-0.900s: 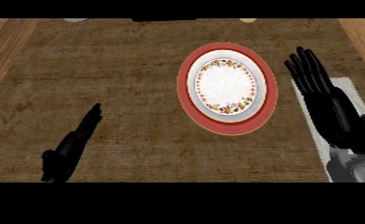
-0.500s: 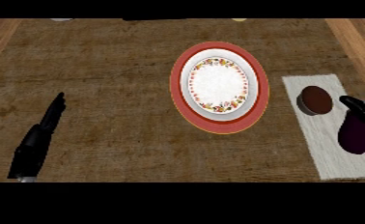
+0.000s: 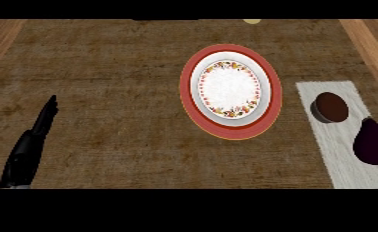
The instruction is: Pick the eggplant from the placemat and place it in the plate
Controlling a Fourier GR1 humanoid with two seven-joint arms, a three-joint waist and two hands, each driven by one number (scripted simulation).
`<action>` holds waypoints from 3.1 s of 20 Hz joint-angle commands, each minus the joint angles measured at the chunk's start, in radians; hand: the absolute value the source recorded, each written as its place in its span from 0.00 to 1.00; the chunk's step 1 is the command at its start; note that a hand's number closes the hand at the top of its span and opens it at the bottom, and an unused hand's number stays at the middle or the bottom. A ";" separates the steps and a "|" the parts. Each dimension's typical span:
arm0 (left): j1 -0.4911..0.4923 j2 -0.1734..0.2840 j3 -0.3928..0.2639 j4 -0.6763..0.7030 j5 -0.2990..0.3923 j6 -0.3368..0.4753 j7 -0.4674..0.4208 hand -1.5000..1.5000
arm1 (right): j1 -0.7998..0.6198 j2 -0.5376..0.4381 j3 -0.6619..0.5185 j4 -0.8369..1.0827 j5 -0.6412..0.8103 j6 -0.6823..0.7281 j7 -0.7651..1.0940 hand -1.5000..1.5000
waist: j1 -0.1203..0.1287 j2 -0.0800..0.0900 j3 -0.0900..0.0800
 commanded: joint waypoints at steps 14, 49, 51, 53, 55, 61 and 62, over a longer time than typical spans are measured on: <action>0.015 -0.019 0.011 -0.044 -0.041 -0.009 0.039 0.50 | 0.328 -0.533 0.183 -0.237 0.119 0.152 0.877 0.00 | 0.019 0.004 -0.003; 0.012 -0.145 0.145 -0.035 -0.164 -0.124 0.035 0.50 | -0.056 -0.411 0.203 0.468 0.157 1.000 0.816 0.00 | 0.019 0.004 0.001; -0.005 -0.166 0.136 -0.034 -0.194 -0.121 0.053 0.50 | -0.073 -0.342 0.239 0.412 0.214 0.923 0.885 0.00 | 0.019 0.003 0.000; 0.102 -0.165 0.127 -0.177 -0.219 -0.105 0.081 0.50 | -0.046 -0.383 0.179 0.444 0.196 0.989 0.846 0.00 | 0.020 0.002 0.001; 0.039 -0.158 0.162 -0.120 -0.199 -0.141 0.085 0.50 | -0.177 -0.341 0.195 0.629 0.246 0.990 0.788 0.00 | 0.026 0.004 0.001; -0.010 -0.160 0.223 -0.061 -0.201 -0.211 0.071 0.50 | -0.147 -0.248 0.195 0.626 0.326 0.951 0.719 0.00 | 0.020 0.004 0.001; -0.040 -0.176 0.226 -0.047 -0.226 -0.200 0.086 0.50 | -0.116 -0.308 0.148 0.587 0.296 1.029 0.743 0.00 | 0.017 0.003 0.000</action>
